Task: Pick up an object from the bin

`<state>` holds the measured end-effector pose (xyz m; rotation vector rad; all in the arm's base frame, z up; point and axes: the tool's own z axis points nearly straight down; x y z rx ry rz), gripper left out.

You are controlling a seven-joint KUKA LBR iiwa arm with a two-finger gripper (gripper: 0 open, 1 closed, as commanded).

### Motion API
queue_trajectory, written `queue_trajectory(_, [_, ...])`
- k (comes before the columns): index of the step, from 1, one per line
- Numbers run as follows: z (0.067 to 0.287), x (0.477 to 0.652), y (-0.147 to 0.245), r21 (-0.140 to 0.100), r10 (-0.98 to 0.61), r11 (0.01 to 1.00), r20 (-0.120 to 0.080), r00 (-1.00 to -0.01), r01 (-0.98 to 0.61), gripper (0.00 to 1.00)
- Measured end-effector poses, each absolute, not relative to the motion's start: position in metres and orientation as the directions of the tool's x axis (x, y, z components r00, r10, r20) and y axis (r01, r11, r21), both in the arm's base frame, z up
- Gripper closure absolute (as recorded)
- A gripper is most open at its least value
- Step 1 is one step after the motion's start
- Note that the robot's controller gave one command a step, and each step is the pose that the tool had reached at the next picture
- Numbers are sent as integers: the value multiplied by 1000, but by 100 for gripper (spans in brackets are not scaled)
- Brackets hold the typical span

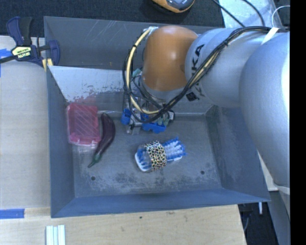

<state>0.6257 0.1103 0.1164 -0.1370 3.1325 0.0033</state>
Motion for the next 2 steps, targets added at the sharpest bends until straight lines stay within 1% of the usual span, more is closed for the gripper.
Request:
queue_trajectory(1, [136,625,110,2,-87,996,-5,-996,-87,100])
queue_trajectory(2, [149,627,110,2,-87,996,-13,-996,-87,100])
